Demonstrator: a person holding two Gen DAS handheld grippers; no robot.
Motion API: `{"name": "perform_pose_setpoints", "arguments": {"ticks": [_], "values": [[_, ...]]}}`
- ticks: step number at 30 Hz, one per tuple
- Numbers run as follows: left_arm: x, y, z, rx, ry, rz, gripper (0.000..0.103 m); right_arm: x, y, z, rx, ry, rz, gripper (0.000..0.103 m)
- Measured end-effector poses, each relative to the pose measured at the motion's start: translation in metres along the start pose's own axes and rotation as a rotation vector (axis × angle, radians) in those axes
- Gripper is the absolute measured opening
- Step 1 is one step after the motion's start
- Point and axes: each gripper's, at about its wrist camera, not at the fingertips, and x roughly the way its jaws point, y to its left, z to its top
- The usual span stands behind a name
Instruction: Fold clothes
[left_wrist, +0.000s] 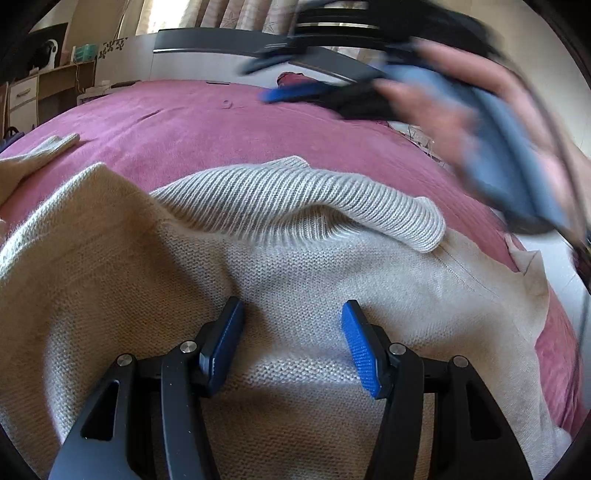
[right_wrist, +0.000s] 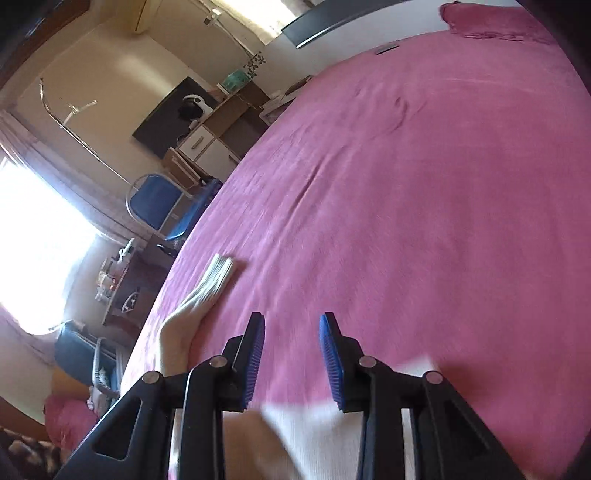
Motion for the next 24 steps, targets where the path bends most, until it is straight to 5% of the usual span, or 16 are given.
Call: {"name": "perform_pose_setpoints", "arguments": {"ticks": [6, 9, 12, 19, 21, 24], "values": [[-0.001, -0.009, 0.001, 0.027, 0.016, 0.034, 0.058, -0.091, -0.013, -0.095, -0.136, 0.056, -0.298, 0.032], [-0.005, -0.02, 0.0, 0.072, 0.029, 0.086, 0.058, -0.133, -0.05, -0.155, -0.092, 0.147, -0.482, 0.032], [-0.018, -0.037, -0.008, 0.139, 0.069, 0.146, 0.059, -0.192, -0.096, -0.204, 0.029, 0.127, -0.634, 0.032], [-0.066, -0.063, -0.037, 0.142, 0.174, 0.075, 0.06, -0.351, -0.184, -0.298, 0.529, -0.261, -0.567, 0.032], [-0.06, -0.073, -0.053, 0.174, 0.228, 0.112, 0.06, -0.376, -0.203, -0.319, 0.638, -0.327, -0.575, 0.032], [-0.059, -0.09, -0.076, 0.262, 0.179, 0.202, 0.069, -0.401, -0.231, -0.323, 0.73, -0.419, -0.498, 0.032]]}}
